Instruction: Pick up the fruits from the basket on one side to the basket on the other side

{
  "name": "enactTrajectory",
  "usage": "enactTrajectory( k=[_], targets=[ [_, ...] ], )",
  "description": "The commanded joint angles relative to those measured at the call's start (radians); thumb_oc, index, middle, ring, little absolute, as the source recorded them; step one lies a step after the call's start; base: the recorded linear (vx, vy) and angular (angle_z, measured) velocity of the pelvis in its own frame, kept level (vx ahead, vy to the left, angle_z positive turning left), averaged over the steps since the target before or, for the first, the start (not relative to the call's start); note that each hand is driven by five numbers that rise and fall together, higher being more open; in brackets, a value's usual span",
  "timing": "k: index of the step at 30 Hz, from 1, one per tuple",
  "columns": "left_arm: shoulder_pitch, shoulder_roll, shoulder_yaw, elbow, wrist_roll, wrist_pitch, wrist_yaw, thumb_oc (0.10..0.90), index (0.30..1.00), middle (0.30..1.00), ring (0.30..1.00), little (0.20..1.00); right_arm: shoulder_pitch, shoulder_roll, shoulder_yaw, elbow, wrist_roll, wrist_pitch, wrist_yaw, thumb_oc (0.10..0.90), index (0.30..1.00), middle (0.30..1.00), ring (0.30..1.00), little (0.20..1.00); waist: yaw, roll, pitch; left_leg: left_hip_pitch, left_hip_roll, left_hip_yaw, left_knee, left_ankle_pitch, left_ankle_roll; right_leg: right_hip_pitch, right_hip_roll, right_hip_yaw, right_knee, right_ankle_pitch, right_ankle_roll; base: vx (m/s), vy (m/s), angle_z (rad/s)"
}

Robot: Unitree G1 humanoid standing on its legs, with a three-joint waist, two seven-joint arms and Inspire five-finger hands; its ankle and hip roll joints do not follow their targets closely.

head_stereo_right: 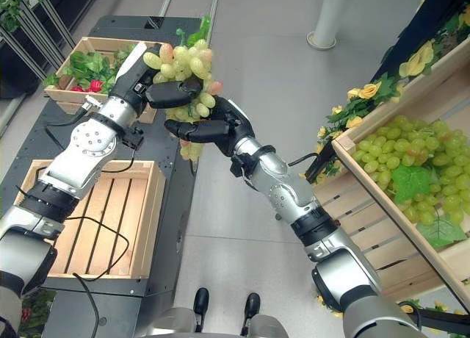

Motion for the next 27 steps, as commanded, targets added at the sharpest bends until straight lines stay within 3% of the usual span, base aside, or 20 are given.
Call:
enactTrajectory(
  k=[1, 15, 17, 18, 27],
  targets=[
    [-0.132, -0.109, -0.078, 0.056, -0.018, -0.077, -0.003, 0.4, 0.3, 0.3, 0.3, 0.3, -0.081, 0.162, 0.016, 0.039, 0.103, -0.144, 0.022, 0.4, 0.3, 0.3, 0.3, 0.3, -0.008, 0.003, -0.298, -0.031, -0.063, -0.017, -0.028, -0.012, -0.004, -0.01, 0.016, 0.002, 0.001, 0.003, -0.032, 0.01, -0.006, -0.04],
    [-0.13, -0.118, -0.077, 0.06, -0.016, -0.081, 0.016, 0.4, 0.3, 0.3, 0.3, 0.3, -0.053, 0.152, -0.001, 0.079, 0.122, -0.15, 0.019, 0.4, 0.3, 0.3, 0.3, 0.3, -0.02, 0.003, -0.295, -0.023, -0.057, 0.0, -0.028, -0.016, -0.005, -0.005, 0.019, 0.011, 0.001, -0.002, -0.035, 0.0, -0.003, -0.01],
    [-0.128, -0.117, -0.075, 0.061, -0.012, -0.073, 0.018, 0.493, 0.439, 0.439, 0.439, 0.439, -0.051, 0.148, -0.005, 0.075, 0.121, -0.148, 0.018, 0.4, 0.3, 0.3, 0.3, 0.3, -0.021, 0.002, -0.294, -0.022, -0.057, 0.002, -0.028, -0.017, -0.005, -0.005, 0.019, 0.012, 0.001, -0.003, -0.035, 0.0, 0.0, 0.0],
    [-0.125, -0.116, -0.073, 0.067, -0.008, -0.068, 0.022, 0.8, 0.9, 0.9, 0.9, 0.9, -0.049, 0.148, -0.006, 0.072, 0.119, -0.151, 0.013, 0.4, 0.3, 0.3, 0.3, 0.3, -0.022, 0.002, -0.293, -0.021, -0.056, 0.003, -0.028, -0.017, -0.004, -0.004, 0.02, 0.014, 0.001, -0.003, -0.035, 0.0, 0.0, 0.0],
    [-0.093, -0.097, -0.051, 0.115, 0.008, -0.062, 0.05, 0.8, 0.9, 0.9, 0.9, 0.9, -0.021, 0.122, -0.027, 0.075, 0.096, -0.162, 0.008, 0.4, 0.3, 0.3, 0.3, 0.3, -0.031, 0.003, -0.294, -0.017, -0.055, 0.01, -0.028, -0.019, -0.003, -0.005, 0.021, 0.025, 0.001, -0.001, -0.034, 0.0, 0.001, -0.01]
  ],
)
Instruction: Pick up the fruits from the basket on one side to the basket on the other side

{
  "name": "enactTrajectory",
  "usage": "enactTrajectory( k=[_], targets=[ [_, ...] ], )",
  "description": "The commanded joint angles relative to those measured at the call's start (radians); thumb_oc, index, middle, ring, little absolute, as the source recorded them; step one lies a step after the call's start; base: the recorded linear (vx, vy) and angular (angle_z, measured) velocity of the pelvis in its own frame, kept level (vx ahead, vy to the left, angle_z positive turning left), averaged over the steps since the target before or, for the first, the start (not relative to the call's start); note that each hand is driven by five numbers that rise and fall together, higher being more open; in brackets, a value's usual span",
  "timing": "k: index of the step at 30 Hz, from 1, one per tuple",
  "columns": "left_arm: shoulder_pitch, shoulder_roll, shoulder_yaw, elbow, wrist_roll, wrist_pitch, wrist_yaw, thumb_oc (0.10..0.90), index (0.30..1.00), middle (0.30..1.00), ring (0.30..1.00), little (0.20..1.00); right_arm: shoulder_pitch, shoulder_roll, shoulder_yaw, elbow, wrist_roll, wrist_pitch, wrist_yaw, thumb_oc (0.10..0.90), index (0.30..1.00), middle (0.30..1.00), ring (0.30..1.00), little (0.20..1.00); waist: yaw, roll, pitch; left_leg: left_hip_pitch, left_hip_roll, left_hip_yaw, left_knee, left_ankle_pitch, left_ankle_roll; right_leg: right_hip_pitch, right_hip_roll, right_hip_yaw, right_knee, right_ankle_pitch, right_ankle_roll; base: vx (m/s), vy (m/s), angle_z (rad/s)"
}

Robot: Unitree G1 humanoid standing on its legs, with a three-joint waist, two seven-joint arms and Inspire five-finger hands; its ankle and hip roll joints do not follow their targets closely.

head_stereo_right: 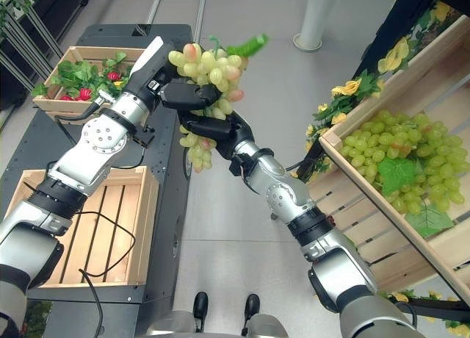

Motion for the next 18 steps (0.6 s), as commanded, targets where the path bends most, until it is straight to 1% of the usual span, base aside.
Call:
enactTrajectory(
  k=[1, 6, 10, 12, 15, 18],
  targets=[
    [-0.048, -0.06, -0.01, 0.138, 0.006, -0.063, 0.052, 0.8, 0.9, 0.9, 0.9, 0.9, -0.016, 0.098, -0.029, 0.021, 0.02, -0.16, 0.043, 0.4, 0.3, 0.3, 0.3, 0.3, 0.002, 0.003, -0.293, -0.042, -0.056, 0.001, -0.014, -0.021, -0.002, -0.015, 0.019, 0.005, 0.001, -0.002, -0.035, 0.0, 0.0, 0.0],
    [-0.012, -0.057, 0.013, 0.191, 0.006, -0.059, 0.072, 0.8, 0.9, 0.9, 0.9, 0.9, 0.02, 0.077, -0.045, 0.026, -0.002, -0.156, 0.046, 0.4, 0.3, 0.3, 0.3, 0.3, -0.007, 0.004, -0.289, -0.04, -0.055, 0.01, -0.014, -0.021, -0.002, -0.016, 0.021, 0.016, 0.001, 0.001, -0.034, -0.01, 0.006, -0.03],
    [0.014, -0.051, 0.042, 0.264, 0.0, -0.072, 0.098, 0.8, 0.9, 0.9, 0.9, 0.9, 0.052, 0.052, -0.062, 0.049, 0.0, -0.141, 0.059, 0.4, 0.3, 0.3, 0.3, 0.3, -0.019, 0.003, -0.289, -0.037, -0.052, 0.021, -0.014, -0.023, -0.001, -0.017, 0.021, 0.027, 0.001, 0.003, -0.033, -0.01, 0.02, -0.08],
    [0.038, -0.052, 0.069, 0.314, -0.001, -0.089, 0.131, 0.8, 0.9, 0.9, 0.9, 0.9, 0.091, 0.036, -0.07, 0.076, -0.008, -0.139, 0.086, 0.4, 0.3, 0.3, 0.3, 0.3, -0.029, 0.002, -0.288, -0.033, -0.05, 0.031, -0.014, -0.024, -0.001, -0.018, 0.022, 0.035, 0.001, 0.006, -0.032, 0.0, 0.028, -0.1],
    [0.06, -0.053, 0.097, 0.341, -0.002, -0.102, 0.167, 0.8, 0.9, 0.9, 0.9, 0.9, 0.125, 0.021, -0.079, 0.086, -0.026, -0.135, 0.105, 0.4, 0.3, 0.3, 0.3, 0.3, -0.037, 0.001, -0.286, -0.031, -0.048, 0.04, -0.014, -0.025, -0.001, -0.019, 0.023, 0.042, 0.001, 0.007, -0.031, 0.0, 0.023, -0.12],
    [0.095, -0.05, 0.154, 0.374, -0.03, -0.144, 0.219, 0.8, 0.9, 0.9, 0.9, 0.9, 0.178, -0.011, -0.098, 0.099, -0.068, -0.127, 0.131, 0.4, 0.3, 0.3, 0.3, 0.3, -0.05, -0.003, -0.283, -0.028, -0.046, 0.054, -0.014, -0.028, -0.001, -0.02, 0.024, 0.053, 0.001, 0.009, -0.03, 0.0, 0.026, -0.14]
  ],
)
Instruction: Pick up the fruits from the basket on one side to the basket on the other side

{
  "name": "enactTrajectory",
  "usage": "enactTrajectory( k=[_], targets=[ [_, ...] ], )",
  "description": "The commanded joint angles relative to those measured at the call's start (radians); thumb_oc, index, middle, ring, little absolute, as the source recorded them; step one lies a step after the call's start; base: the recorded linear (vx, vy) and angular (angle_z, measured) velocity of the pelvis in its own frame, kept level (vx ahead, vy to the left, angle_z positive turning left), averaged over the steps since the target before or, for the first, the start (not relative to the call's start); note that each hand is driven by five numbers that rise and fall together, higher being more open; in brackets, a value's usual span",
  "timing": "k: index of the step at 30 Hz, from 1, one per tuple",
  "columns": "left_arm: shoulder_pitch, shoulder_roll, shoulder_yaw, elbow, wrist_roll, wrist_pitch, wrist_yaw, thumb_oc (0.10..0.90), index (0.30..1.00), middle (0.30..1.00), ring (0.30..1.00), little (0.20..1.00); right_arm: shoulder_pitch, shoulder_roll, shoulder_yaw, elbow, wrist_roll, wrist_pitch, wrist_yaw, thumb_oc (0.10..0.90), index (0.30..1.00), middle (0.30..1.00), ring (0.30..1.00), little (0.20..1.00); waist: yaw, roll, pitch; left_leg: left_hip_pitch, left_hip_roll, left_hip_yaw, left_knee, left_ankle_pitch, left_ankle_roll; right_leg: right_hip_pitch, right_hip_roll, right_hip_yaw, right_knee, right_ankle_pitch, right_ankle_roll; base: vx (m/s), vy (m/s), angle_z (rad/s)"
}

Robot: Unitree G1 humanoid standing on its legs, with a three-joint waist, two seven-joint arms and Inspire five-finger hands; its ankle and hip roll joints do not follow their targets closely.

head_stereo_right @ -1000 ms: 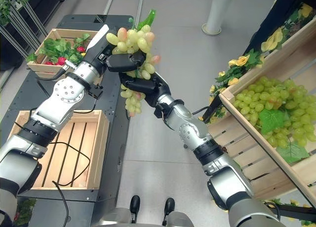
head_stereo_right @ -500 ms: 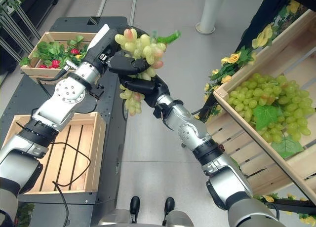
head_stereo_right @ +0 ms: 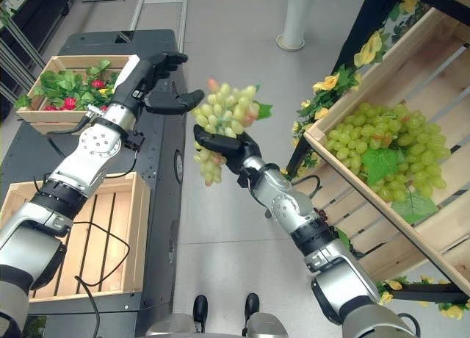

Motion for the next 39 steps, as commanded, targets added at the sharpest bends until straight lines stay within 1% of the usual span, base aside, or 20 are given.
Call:
enactTrajectory(
  k=[1, 3, 4, 5, 6, 7, 8, 9, 10, 13, 15, 18, 21, 24, 25, 28, 31, 33, 35, 39],
  targets=[
    [0.046, -0.017, 0.074, 0.125, -0.027, -0.139, 0.102, 0.8, 0.9, 0.9, 0.9, 0.9, 0.044, 0.022, -0.085, 0.039, -0.042, -0.127, 0.106, 0.4, 0.3, 0.3, 0.3, 0.3, -0.017, -0.003, -0.283, -0.057, -0.049, 0.003, 0.001, -0.028, -0.002, -0.019, 0.02, 0.001, 0.001, -0.001, -0.032, 0.0, 0.025, -0.07],
    [0.088, -0.02, 0.12, 0.123, -0.053, -0.169, 0.149, 0.8, 0.9, 0.9, 0.9, 0.9, 0.081, -0.01, -0.106, 0.05, -0.093, -0.132, 0.129, 0.4, 0.3, 0.3, 0.3, 0.3, -0.027, -0.008, -0.279, -0.055, -0.048, 0.011, 0.001, -0.031, -0.001, -0.021, 0.022, 0.012, 0.001, 0.0, -0.032, 0.0, 0.027, -0.05],
    [0.089, -0.02, 0.12, 0.123, -0.052, -0.169, 0.15, 0.8, 0.9, 0.9, 0.9, 0.9, 0.081, -0.01, -0.105, 0.05, -0.093, -0.132, 0.129, 0.4, 0.3, 0.3, 0.3, 0.3, -0.026, -0.007, -0.279, -0.055, -0.048, 0.011, 0.001, -0.031, -0.001, -0.021, 0.022, 0.013, 0.001, 0.0, -0.032, 0.0, 0.025, -0.11],
    [0.107, -0.026, 0.135, 0.123, -0.046, -0.183, 0.169, 0.8, 0.9, 0.9, 0.9, 0.9, 0.095, -0.022, -0.111, 0.047, -0.124, -0.135, 0.138, 0.4, 0.3, 0.3, 0.3, 0.3, -0.032, -0.01, -0.277, -0.055, -0.047, 0.015, 0.001, -0.032, -0.001, -0.022, 0.022, 0.018, 0.001, 0.001, -0.032, 0.0, 0.023, -0.13],
    [0.121, -0.03, 0.144, 0.121, -0.047, -0.192, 0.171, 0.8, 0.9, 0.9, 0.9, 0.9, 0.102, -0.031, -0.115, 0.045, -0.146, -0.142, 0.145, 0.4, 0.3, 0.3, 0.3, 0.3, -0.034, -0.011, -0.275, -0.054, -0.047, 0.017, 0.001, -0.032, -0.001, -0.022, 0.023, 0.021, 0.001, 0.002, -0.032, 0.0, 0.039, -0.17],
    [0.147, -0.036, 0.16, 0.108, -0.056, -0.197, 0.162, 0.8, 0.9, 0.9, 0.9, 0.9, 0.117, -0.049, -0.125, 0.027, -0.194, -0.164, 0.15, 0.4, 0.3, 0.3, 0.3, 0.3, -0.038, -0.014, -0.273, -0.054, -0.046, 0.02, 0.001, -0.033, 0.0, -0.023, 0.024, 0.028, 0.001, 0.003, -0.032, 0.0, 0.028, -0.12],
    [0.152, -0.038, 0.162, 0.106, -0.054, -0.198, 0.16, 0.8, 0.9, 0.9, 0.9, 0.9, 0.119, -0.052, -0.127, 0.021, -0.207, -0.172, 0.15, 0.4, 0.3, 0.3, 0.3, 0.3, -0.039, -0.015, -0.272, -0.054, -0.046, 0.021, 0.001, -0.034, 0.001, -0.024, 0.024, 0.029, 0.001, 0.004, -0.031, 0.0, 0.034, -0.1],
    [0.181, -0.051, 0.171, 0.09, -0.044, -0.22, 0.147, 0.8, 0.9, 0.9, 0.9, 0.9, 0.133, -0.068, -0.143, -0.018, -0.251, -0.193, 0.157, 0.4, 0.3, 0.3, 0.3, 0.3, -0.045, -0.018, -0.269, -0.054, -0.045, 0.027, 0.001, -0.036, 0.002, -0.027, 0.026, 0.037, 0.001, 0.006, -0.031, 0.0, 0.022, -0.03],
    [0.194, -0.057, 0.175, 0.082, -0.038, -0.226, 0.146, 0.8, 0.9, 0.9, 0.9, 0.9, 0.139, -0.072, -0.149, -0.035, -0.264, -0.196, 0.159, 0.4, 0.3, 0.3, 0.3, 0.3, -0.047, -0.019, -0.267, -0.054, -0.045, 0.029, 0.001, -0.037, 0.003, -0.028, 0.026, 0.039, 0.001, 0.006, -0.031, 0.0, 0.027, -0.06],
    [0.277, -0.093, 0.204, 0.028, -0.04, -0.231, 0.13, 0.8, 0.9, 0.9, 0.9, 0.9, 0.17, -0.083, -0.186, -0.134, -0.317, -0.215, 0.192, 0.4, 0.3, 0.3, 0.3, 0.3, -0.053, -0.026, -0.26, -0.052, -0.046, 0.037, 0.001, -0.041, 0.009, -0.031, 0.029, 0.054, 0.001, 0.01, -0.03, 0.0, 0.029, -0.17],
    [0.337, -0.134, 0.221, 0.01, -0.034, -0.236, 0.12, 0.8, 0.9, 0.9, 0.9, 0.9, 0.189, -0.097, -0.208, -0.212, -0.344, -0.213, 0.223, 0.4, 0.3, 0.3, 0.3, 0.3, -0.059, -0.031, -0.255, -0.049, -0.046, 0.046, 0.001, -0.045, 0.012, -0.033, 0.031, 0.067, 0.001, 0.011, -0.028, 0.01, 0.044, -0.22],
    [0.414, -0.192, 0.242, -0.009, -0.033, -0.242, 0.111, 0.8, 0.9, 0.9, 0.9, 0.9, 0.228, -0.122, -0.249, -0.319, -0.341, -0.187, 0.272, 0.4, 0.3, 0.3, 0.3, 0.3, -0.071, -0.037, -0.251, -0.043, -0.044, 0.059, 0.001, -0.051, 0.015, -0.034, 0.033, 0.082, 0.001, 0.015, -0.024, 0.03, 0.053, -0.14],
    [0.487, -0.242, 0.246, -0.03, -0.013, -0.231, 0.099, 0.8, 0.9, 0.9, 0.9, 0.9, 0.264, -0.144, -0.293, -0.397, -0.32, -0.172, 0.317, 0.4, 0.3, 0.3, 0.3, 0.3, -0.082, -0.044, -0.246, -0.039, -0.042, 0.078, 0.001, -0.056, 0.018, -0.038, 0.034, 0.098, 0.001, 0.022, -0.019, 0.03, 0.061, -0.21],
    [0.523, -0.261, 0.233, -0.029, -0.018, -0.215, 0.075, 0.8, 0.9, 0.9, 0.9, 0.9, 0.282, -0.174, -0.331, -0.449, -0.301, -0.174, 0.326, 0.4, 0.3, 0.3, 0.3, 0.3, -0.091, -0.05, -0.24, -0.038, -0.04, 0.093, 0.001, -0.06, 0.02, -0.043, 0.036, 0.11, 0.001, 0.028, -0.015, 0.01, 0.053, -0.19],
    [0.545, -0.274, 0.233, -0.015, -0.026, -0.225, 0.064, 0.8, 0.9, 0.9, 0.9, 0.9, 0.286, -0.192, -0.362, -0.475, -0.274, -0.164, 0.332, 0.4, 0.3, 0.3, 0.3, 0.3, -0.097, -0.053, -0.237, -0.037, -0.038, 0.102, 0.001, -0.063, 0.021, -0.045, 0.037, 0.115, 0.001, 0.03, -0.014, 0.02, 0.06, -0.06],
    [0.589, -0.298, 0.234, 0.008, -0.051, -0.231, 0.035, 0.8, 0.9, 0.9, 0.9, 0.9, 0.301, -0.219, -0.426, -0.522, -0.25, -0.179, 0.309, 0.4, 0.3, 0.3, 0.3, 0.3, -0.109, -0.058, -0.234, -0.036, -0.035, 0.117, 0.001, -0.067, 0.021, -0.05, 0.04, 0.132, 0.001, 0.036, -0.011, 0.03, 0.067, -0.18],
    [0.626, -0.311, 0.232, 0.012, -0.047, -0.237, 0.027, 0.8, 0.9, 0.9, 0.9, 0.9, 0.332, -0.24, -0.486, -0.548, -0.277, -0.203, 0.278, 0.4, 0.3, 0.3, 0.3, 0.3, -0.12, -0.062, -0.229, -0.039, -0.033, 0.127, 0.001, -0.068, 0.022, -0.058, 0.043, 0.144, 0.001, 0.043, -0.008, 0.01, 0.066, -0.2],
    [0.637, -0.311, 0.231, 0.012, -0.046, -0.238, 0.028, 0.8, 0.9, 0.9, 0.9, 0.9, 0.343, -0.25, -0.507, -0.549, -0.288, -0.213, 0.271, 0.4, 0.3, 0.3, 0.3, 0.3, -0.122, -0.063, -0.228, -0.04, -0.032, 0.13, 0.001, -0.069, 0.022, -0.06, 0.043, 0.148, 0.001, 0.045, -0.007, 0.0, 0.039, -0.19],
    [0.663, -0.307, 0.236, 0.016, -0.055, -0.238, 0.026, 0.8, 0.9, 0.9, 0.9, 0.9, 0.374, -0.287, -0.57, -0.536, -0.331, -0.246, 0.244, 0.4, 0.3, 0.3, 0.3, 0.3, -0.131, -0.069, -0.221, -0.041, -0.031, 0.133, 0.001, -0.071, 0.023, -0.063, 0.047, 0.156, 0.001, 0.049, -0.006, 0.0, 0.044, -0.07],
    [0.683, -0.294, 0.239, 0.008, -0.072, -0.231, 0.023, 0.8, 0.9, 0.9, 0.9, 0.9, 0.393, -0.356, -0.635, -0.477, -0.361, -0.291, 0.182, 0.4, 0.3, 0.3, 0.3, 0.3, -0.138, -0.076, -0.22, -0.044, -0.029, 0.139, 0.001, -0.073, 0.021, -0.068, 0.051, 0.164, 0.001, 0.052, -0.004, -0.01, 0.007, -0.04]
  ],
)
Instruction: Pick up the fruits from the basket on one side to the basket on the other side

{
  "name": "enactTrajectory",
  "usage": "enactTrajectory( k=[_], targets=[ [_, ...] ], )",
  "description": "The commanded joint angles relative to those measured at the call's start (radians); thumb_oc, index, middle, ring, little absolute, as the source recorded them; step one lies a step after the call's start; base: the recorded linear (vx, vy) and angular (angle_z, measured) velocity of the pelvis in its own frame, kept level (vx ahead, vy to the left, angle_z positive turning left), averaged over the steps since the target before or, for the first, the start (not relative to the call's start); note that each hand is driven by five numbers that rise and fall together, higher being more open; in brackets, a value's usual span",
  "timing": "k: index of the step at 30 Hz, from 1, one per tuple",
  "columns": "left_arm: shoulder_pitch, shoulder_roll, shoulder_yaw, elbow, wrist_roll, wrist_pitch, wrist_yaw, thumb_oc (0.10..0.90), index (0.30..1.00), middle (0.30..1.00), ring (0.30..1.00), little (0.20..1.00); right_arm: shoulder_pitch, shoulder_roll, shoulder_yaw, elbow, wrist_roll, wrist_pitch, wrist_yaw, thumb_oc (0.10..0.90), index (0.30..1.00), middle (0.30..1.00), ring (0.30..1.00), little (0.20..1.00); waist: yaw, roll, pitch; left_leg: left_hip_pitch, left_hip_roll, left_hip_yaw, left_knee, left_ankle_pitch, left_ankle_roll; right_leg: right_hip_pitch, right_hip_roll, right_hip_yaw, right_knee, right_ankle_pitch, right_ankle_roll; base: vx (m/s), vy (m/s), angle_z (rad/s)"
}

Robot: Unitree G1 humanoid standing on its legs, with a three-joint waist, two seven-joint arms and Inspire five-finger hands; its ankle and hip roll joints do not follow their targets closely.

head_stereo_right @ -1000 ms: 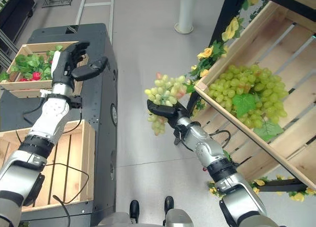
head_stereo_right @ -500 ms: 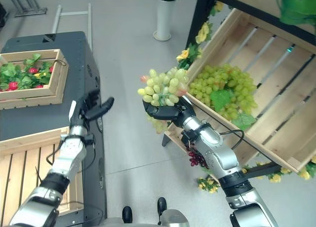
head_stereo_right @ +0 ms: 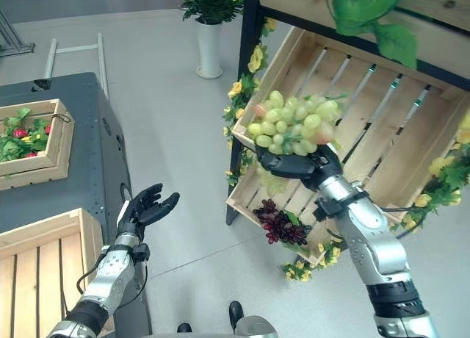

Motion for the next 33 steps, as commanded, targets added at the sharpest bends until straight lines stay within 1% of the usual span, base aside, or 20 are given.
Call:
enactTrajectory(
  k=[1, 3, 6, 7, 11, 13, 17, 19, 25, 28, 30, 31, 33],
  targets=[
    [-0.076, 0.03, -0.002, 0.006, -0.025, -0.121, 0.001, 0.8, 0.9, 0.9, 0.9, 0.9, -0.096, -0.077, -0.171, 0.023, -0.016, -0.249, -0.097, 0.4, 0.3, 0.3, 0.3, 0.3, 0.003, -0.005, -0.104, -0.046, -0.04, -0.002, 0.009, -0.071, 0.019, 0.003, 0.021, -0.006, 0.002, -0.016, -0.003, -0.03, 0.002, -0.12],
    [-0.07, 0.034, -0.007, 0.002, -0.03, -0.116, 0.002, 0.8, 0.9, 0.9, 0.9, 0.9, -0.102, -0.106, -0.189, 0.065, -0.027, -0.278, -0.135, 0.4, 0.3, 0.3, 0.3, 0.3, 0.004, -0.01, -0.103, -0.049, -0.039, -0.004, 0.009, -0.072, 0.018, 0.0, 0.023, -0.003, 0.002, -0.015, -0.002, -0.03, -0.008, -0.15],
    [-0.068, 0.041, -0.017, -0.009, -0.03, -0.102, 0.004, 0.8, 0.9, 0.9, 0.9, 0.9, -0.132, -0.143, -0.193, 0.117, -0.017, -0.284, -0.169, 0.4, 0.3, 0.3, 0.3, 0.3, 0.008, -0.016, -0.099, -0.051, -0.04, -0.006, 0.009, -0.072, 0.018, -0.002, 0.025, 0.0, 0.002, -0.014, -0.003, -0.03, -0.016, -0.07],
    [-0.072, 0.047, -0.028, -0.008, -0.029, -0.096, 0.0, 0.8, 0.9, 0.9, 0.9, 0.9, -0.16, -0.18, -0.19, 0.162, -0.023, -0.292, -0.199, 0.4, 0.3, 0.3, 0.3, 0.3, 0.014, -0.022, -0.098, -0.052, -0.04, -0.01, 0.009, -0.071, 0.017, -0.003, 0.027, 0.0, 0.002, -0.012, -0.002, -0.03, -0.031, -0.01],
    [-0.091, 0.059, -0.065, -0.027, -0.021, -0.076, 0.002, 0.8, 0.9, 0.9, 0.9, 0.9, -0.252, -0.274, -0.17, 0.291, 0.003, -0.284, -0.242, 0.4, 0.3, 0.3, 0.3, 0.3, 0.031, -0.032, -0.102, -0.051, -0.042, -0.024, 0.009, -0.073, 0.016, 0.001, 0.029, -0.002, 0.002, -0.011, -0.001, -0.01, -0.008, 0.0],
    [-0.097, 0.064, -0.082, -0.038, -0.023, -0.066, 0.005, 0.8, 0.9, 0.9, 0.9, 0.9, -0.3, -0.313, -0.148, 0.355, -0.006, -0.281, -0.259, 0.4, 0.3, 0.3, 0.3, 0.3, 0.04, -0.036, -0.103, -0.052, -0.043, -0.034, 0.009, -0.072, 0.015, 0.002, 0.029, -0.005, 0.002, -0.01, -0.001, 0.0, 0.0, 0.0],
    [-0.108, 0.073, -0.104, -0.031, -0.034, -0.063, -0.001, 0.8, 0.9, 0.9, 0.9, 0.9, -0.411, -0.392, -0.071, 0.468, -0.071, -0.264, -0.284, 0.4, 0.3, 0.3, 0.3, 0.3, 0.056, -0.043, -0.106, -0.057, -0.046, -0.05, 0.009, -0.069, 0.015, -0.001, 0.027, -0.012, 0.002, -0.006, 0.0, 0.0, 0.0, 0.0],
    [-0.113, 0.076, -0.115, -0.019, -0.038, -0.07, -0.006, 0.8, 0.9, 0.9, 0.9, 0.9, -0.467, -0.425, -0.023, 0.531, -0.067, -0.237, -0.26, 0.4, 0.3, 0.3, 0.3, 0.3, 0.068, -0.049, -0.107, -0.06, -0.048, -0.057, 0.009, -0.067, 0.014, -0.002, 0.027, -0.017, 0.002, -0.006, 0.001, 0.0, 0.0, 0.0],
    [-0.124, 0.069, -0.123, -0.007, -0.04, -0.071, -0.01, 0.8, 0.9, 0.9, 0.9, 0.9, -0.577, -0.461, 0.093, 0.69, -0.077, -0.189, -0.199, 0.4, 0.3, 0.3, 0.3, 0.3, 0.092, -0.062, -0.107, -0.062, -0.051, -0.077, 0.009, -0.066, 0.016, 0.003, 0.027, -0.031, 0.002, -0.007, -0.002, 0.0, 0.0, 0.01],
    [-0.129, 0.069, -0.126, -0.002, -0.04, -0.071, -0.017, 0.8, 0.9, 0.9, 0.9, 0.9, -0.614, -0.466, 0.142, 0.754, -0.101, -0.161, -0.164, 0.4, 0.3, 0.3, 0.3, 0.3, 0.104, -0.068, -0.104, -0.061, -0.051, -0.083, 0.009, -0.064, 0.016, 0.006, 0.024, -0.042, 0.002, -0.007, -0.003, 0.0, -0.005, 0.05],
    [-0.136, 0.069, -0.128, 0.003, -0.04, -0.071, -0.02, 0.8, 0.9, 0.9, 0.9, 0.9, -0.641, -0.461, 0.178, 0.789, -0.117, -0.13, -0.139, 0.4, 0.3, 0.3, 0.3, 0.3, 0.11, -0.07, -0.102, -0.062, -0.053, -0.089, 0.009, -0.064, 0.016, 0.007, 0.024, -0.047, 0.002, -0.006, -0.005, -0.01, 0.0, 0.14],
    [-0.14, 0.068, -0.128, 0.006, -0.04, -0.07, -0.021, 0.8, 0.9, 0.9, 0.9, 0.9, -0.657, -0.46, 0.207, 0.81, -0.119, -0.098, -0.11, 0.4, 0.3, 0.3, 0.3, 0.3, 0.115, -0.072, -0.1, -0.063, -0.053, -0.092, 0.009, -0.064, 0.016, 0.007, 0.023, -0.052, 0.002, -0.006, -0.005, -0.02, 0.002, 0.15],
    [-0.145, 0.069, -0.126, 0.002, -0.038, -0.062, -0.021, 0.8, 0.9, 0.9, 0.9, 0.9, -0.667, -0.457, 0.233, 0.84, -0.13, -0.078, -0.079, 0.4, 0.3, 0.3, 0.3, 0.3, 0.119, -0.075, -0.099, -0.063, -0.053, -0.096, 0.009, -0.063, 0.016, 0.009, 0.022, -0.057, 0.002, -0.007, -0.006, -0.01, 0.002, 0.09]
  ],
)
